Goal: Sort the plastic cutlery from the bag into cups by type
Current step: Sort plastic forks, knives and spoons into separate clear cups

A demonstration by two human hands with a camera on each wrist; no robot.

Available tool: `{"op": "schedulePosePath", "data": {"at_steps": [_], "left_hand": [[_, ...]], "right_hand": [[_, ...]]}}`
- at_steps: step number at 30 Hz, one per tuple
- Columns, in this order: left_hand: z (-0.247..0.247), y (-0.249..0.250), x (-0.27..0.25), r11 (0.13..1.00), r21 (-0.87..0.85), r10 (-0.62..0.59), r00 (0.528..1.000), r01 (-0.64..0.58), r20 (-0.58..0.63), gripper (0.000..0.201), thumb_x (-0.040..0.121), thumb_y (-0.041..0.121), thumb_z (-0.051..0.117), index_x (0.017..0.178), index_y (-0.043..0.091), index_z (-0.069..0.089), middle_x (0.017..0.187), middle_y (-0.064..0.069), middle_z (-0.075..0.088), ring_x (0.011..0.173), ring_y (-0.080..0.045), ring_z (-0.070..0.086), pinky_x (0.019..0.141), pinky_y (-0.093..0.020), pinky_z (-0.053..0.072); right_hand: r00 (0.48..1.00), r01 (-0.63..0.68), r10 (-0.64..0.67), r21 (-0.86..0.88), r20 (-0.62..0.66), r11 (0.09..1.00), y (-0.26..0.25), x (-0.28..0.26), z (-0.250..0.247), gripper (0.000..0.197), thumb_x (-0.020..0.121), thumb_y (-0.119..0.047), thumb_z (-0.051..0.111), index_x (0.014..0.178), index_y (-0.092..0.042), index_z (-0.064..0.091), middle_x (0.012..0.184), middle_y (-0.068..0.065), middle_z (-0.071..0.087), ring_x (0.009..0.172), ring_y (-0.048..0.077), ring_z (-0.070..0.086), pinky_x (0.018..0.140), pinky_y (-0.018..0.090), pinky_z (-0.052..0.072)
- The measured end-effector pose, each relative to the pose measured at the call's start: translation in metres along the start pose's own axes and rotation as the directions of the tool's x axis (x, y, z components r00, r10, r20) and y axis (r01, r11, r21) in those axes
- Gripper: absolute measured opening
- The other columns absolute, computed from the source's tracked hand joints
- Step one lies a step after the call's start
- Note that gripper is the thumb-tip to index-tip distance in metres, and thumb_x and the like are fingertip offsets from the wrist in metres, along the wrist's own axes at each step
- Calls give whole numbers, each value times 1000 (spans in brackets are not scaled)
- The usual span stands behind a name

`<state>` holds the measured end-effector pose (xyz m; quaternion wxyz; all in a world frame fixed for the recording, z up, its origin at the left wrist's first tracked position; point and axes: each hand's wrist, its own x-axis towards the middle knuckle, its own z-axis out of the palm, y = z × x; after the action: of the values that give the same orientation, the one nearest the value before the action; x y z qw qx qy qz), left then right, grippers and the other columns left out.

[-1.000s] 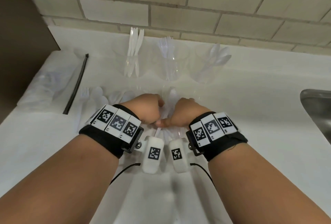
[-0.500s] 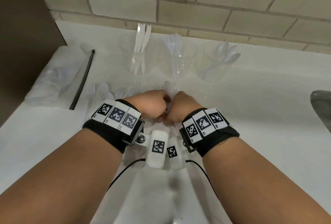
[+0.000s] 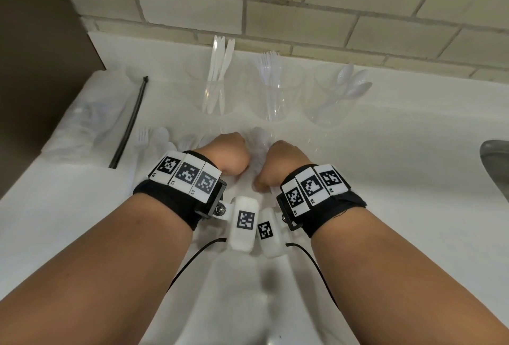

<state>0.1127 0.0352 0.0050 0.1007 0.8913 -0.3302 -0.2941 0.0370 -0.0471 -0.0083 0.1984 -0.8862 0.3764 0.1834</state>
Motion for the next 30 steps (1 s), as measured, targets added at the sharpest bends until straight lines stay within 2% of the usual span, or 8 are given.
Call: {"op": "schedulePosePath", "data": {"at_steps": [3, 7, 11, 15, 19, 25, 27, 30], "left_hand": [[4, 2, 2, 997, -70, 22, 999, -20, 25, 55, 95, 3, 50, 146, 9, 33, 148, -6, 42, 127, -29, 48, 102, -37, 44], [6, 4, 3, 978, -207, 16, 999, -6, 47, 58, 91, 6, 55, 145, 13, 36, 139, -12, 51, 114, -35, 58, 97, -44, 49], [9, -2, 5, 948, -318, 41, 998, -26, 40, 54, 89, 3, 57, 140, 11, 43, 135, -11, 55, 115, -34, 58, 98, -44, 48], [9, -8, 5, 881, -472, 15, 1000, -20, -14, 45, 94, -1, 41, 138, 8, 46, 139, -14, 50, 125, -31, 51, 102, -41, 45], [12, -11, 7, 835, -549, 5, 998, -40, -66, 42, 94, 0, 39, 135, 6, 50, 138, -16, 51, 125, -30, 52, 101, -39, 47], [16, -15, 8, 675, -737, 12, 1000, -22, -19, 52, 87, -11, 42, 136, 5, 48, 137, -17, 51, 122, -33, 53, 99, -42, 49], [16, -18, 8, 557, -831, 17, 1000, -3, 8, 62, 82, -19, 41, 138, 6, 44, 138, -16, 48, 123, -35, 51, 103, -45, 45], [16, -19, 5, 327, -945, 9, 1000, 12, 16, 56, 86, -20, 39, 135, 6, 43, 129, -16, 50, 118, -37, 55, 100, -41, 46]], "right_hand": [[1000, 8, -8, -17, -15, 1000, -2, 2, 0, 53, 63, -14, 78, 109, -4, 53, 91, 4, 60, 88, 23, 64, 69, 28, 53], [1000, 9, -10, -25, -18, 1000, -4, 5, 0, 62, 69, -14, 77, 121, -2, 46, 115, 8, 56, 112, 27, 56, 86, 32, 54], [998, -25, 28, 66, -47, 998, -5, 6, 5, 71, 69, -12, 78, 127, 0, 38, 117, 9, 57, 111, 27, 58, 74, 29, 46], [997, -52, 59, 134, -51, 990, -5, 6, 5, 75, 67, -12, 79, 128, -2, 35, 115, 9, 57, 108, 28, 58, 71, 30, 44], [995, -23, 40, 175, -92, 984, -5, 7, 5, 65, 72, -10, 75, 125, -4, 38, 112, 9, 58, 105, 28, 59, 71, 30, 42], [991, 28, 4, 240, -132, 970, -3, 7, 7, 54, 78, -8, 68, 124, -7, 39, 113, 10, 58, 101, 27, 59, 72, 30, 44], [990, 32, 4, 257, -138, 966, 0, 7, 5, 53, 77, -8, 67, 122, -9, 40, 105, 8, 57, 93, 26, 57, 71, 32, 45], [989, 47, -7, 273, -147, 961, 4, 7, 1, 50, 78, -8, 64, 122, -9, 40, 92, 2, 52, 85, 24, 52, 71, 33, 44]]}}
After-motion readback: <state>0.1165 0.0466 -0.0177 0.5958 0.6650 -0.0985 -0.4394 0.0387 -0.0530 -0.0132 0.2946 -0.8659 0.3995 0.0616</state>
